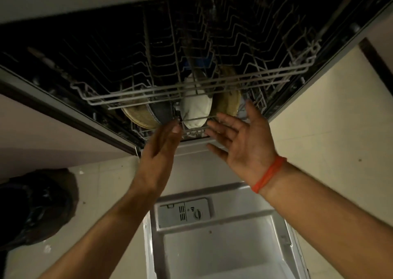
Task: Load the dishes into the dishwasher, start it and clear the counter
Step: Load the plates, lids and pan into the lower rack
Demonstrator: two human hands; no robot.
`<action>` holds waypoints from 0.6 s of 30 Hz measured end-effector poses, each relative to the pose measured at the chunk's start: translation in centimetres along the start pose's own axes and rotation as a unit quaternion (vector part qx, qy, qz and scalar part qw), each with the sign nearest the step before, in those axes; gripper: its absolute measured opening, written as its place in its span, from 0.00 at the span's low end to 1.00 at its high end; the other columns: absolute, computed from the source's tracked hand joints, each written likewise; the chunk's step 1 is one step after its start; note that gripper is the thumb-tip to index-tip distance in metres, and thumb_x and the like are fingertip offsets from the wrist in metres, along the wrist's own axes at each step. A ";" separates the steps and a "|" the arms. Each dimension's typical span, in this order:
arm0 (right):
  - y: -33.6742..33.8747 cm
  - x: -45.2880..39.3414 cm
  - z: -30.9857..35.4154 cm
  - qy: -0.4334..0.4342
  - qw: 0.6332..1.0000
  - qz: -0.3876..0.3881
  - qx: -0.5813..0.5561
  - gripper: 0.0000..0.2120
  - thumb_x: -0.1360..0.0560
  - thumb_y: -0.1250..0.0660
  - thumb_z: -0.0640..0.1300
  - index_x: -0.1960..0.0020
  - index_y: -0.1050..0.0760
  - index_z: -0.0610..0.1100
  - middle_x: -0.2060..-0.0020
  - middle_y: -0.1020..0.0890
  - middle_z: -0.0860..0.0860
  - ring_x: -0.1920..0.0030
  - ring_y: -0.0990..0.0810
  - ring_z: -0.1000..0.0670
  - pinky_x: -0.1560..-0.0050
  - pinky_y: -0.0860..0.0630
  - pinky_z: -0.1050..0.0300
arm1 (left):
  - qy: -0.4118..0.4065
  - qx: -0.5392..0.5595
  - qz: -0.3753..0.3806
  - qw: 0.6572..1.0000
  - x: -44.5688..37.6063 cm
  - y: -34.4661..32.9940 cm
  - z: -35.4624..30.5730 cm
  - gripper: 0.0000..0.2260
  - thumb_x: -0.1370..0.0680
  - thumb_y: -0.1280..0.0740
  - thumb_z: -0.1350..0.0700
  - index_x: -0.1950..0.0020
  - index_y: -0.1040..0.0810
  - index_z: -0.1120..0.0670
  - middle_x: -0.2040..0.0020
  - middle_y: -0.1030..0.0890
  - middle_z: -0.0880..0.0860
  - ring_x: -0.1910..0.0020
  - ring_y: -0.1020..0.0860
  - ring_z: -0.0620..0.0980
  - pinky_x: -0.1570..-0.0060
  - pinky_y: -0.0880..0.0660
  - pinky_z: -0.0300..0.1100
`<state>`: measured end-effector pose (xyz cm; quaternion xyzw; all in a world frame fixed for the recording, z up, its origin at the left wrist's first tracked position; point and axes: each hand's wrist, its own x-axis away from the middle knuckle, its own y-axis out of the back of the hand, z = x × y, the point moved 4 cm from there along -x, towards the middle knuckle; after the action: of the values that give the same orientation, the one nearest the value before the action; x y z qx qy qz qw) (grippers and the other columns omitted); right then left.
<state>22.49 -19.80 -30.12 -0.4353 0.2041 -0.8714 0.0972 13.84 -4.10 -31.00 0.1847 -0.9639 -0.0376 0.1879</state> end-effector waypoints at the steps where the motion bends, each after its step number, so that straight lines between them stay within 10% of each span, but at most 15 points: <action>1: -0.5 0.8 0.8 0.024 0.999 -0.003 0.042 0.27 0.21 0.43 0.65 0.36 0.22 0.46 0.42 0.16 0.46 0.40 0.18 0.47 0.41 0.24 0.48 | -0.035 -0.026 -0.004 0.999 0.4 0.7 -1.2 0.26 0.22 0.38 0.33 0.25 0.30 0.40 0.32 0.24 0.37 0.36 0.25 0.33 0.38 0.28 0.36; 6: -2.5 4.0 5.9 0.294 0.897 -0.052 0.326 0.02 0.21 0.31 0.46 0.50 0.20 0.52 0.51 0.16 0.53 0.48 0.18 0.56 0.44 0.23 0.57 | -0.184 -0.211 -0.054 0.959 0.4 3.5 -5.8 0.23 0.18 0.37 0.42 0.24 0.36 0.38 0.28 0.29 0.46 0.30 0.27 0.49 0.34 0.24 0.54; 10: -2.0 4.1 8.3 0.460 0.665 -0.080 0.582 0.20 0.23 0.29 0.50 0.32 0.25 0.48 0.34 0.26 0.48 0.34 0.27 0.49 0.32 0.30 0.53 | -0.225 -0.351 -0.090 0.904 -1.3 4.7 -7.8 0.27 0.19 0.33 0.51 0.21 0.36 0.46 0.23 0.34 0.50 0.24 0.34 0.52 0.28 0.32 0.60; 14: 0.5 1.2 9.1 0.366 0.539 -0.119 0.749 0.38 0.27 0.31 0.57 0.20 0.41 0.53 0.24 0.38 0.46 0.22 0.44 0.43 0.26 0.45 0.38 | -0.170 -0.520 -0.081 0.833 -3.6 5.6 -7.4 0.31 0.21 0.30 0.50 0.20 0.37 0.49 0.22 0.34 0.53 0.21 0.39 0.55 0.22 0.49 0.63; 18: 1.1 0.2 9.7 0.353 0.465 -0.121 0.803 0.39 0.27 0.30 0.55 0.20 0.42 0.54 0.28 0.34 0.45 0.25 0.40 0.42 0.27 0.44 0.35 | -0.148 -0.597 -0.063 0.786 -4.1 5.9 -6.3 0.38 0.24 0.28 0.49 0.18 0.42 0.49 0.23 0.34 0.56 0.22 0.39 0.58 0.21 0.50 0.60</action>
<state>30.11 -23.53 -25.26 0.1583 -0.6233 -0.7345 0.2169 17.73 2.89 -25.79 0.0878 -0.7511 -0.6445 0.1128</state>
